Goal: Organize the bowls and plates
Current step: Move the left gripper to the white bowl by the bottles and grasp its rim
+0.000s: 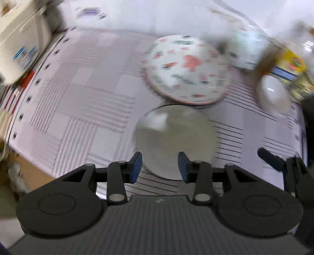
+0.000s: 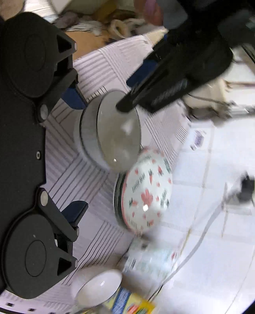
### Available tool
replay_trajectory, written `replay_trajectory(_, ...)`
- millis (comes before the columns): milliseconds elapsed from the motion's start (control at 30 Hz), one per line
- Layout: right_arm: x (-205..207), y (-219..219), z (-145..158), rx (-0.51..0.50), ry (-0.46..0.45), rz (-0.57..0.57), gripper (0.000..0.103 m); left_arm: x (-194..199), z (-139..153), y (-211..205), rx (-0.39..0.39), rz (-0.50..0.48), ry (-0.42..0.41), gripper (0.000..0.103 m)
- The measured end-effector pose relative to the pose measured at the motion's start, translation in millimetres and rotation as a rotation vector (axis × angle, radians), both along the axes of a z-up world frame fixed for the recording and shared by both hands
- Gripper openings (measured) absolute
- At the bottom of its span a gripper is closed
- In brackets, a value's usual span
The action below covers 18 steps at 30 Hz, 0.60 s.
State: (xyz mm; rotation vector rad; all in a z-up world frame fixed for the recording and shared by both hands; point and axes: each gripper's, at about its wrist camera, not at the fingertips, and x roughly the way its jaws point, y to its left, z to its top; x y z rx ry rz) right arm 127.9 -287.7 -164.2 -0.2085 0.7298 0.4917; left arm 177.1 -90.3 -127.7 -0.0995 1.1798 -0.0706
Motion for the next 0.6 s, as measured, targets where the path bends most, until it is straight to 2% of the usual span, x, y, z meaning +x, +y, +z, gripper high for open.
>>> replay_trajectory(233,-7.5,-67.2,6.7,0.077,-0.033,-0.183,0.101,-10.8,30.5,-53.4,-0.027,-0.123,-0.084,0.037)
replay_trajectory(367,-4.9,-102.4,15.6,0.168,-0.03,-0.214,0.101,-13.5,40.4,-77.9,-0.062,-0.163,-0.126,0.039)
replay_trajectory(600,3.5,-132.3,13.8,0.13,-0.079,-0.298,0.101,-1.0,44.0,-113.1,-0.09,-0.229,-0.156,0.04)
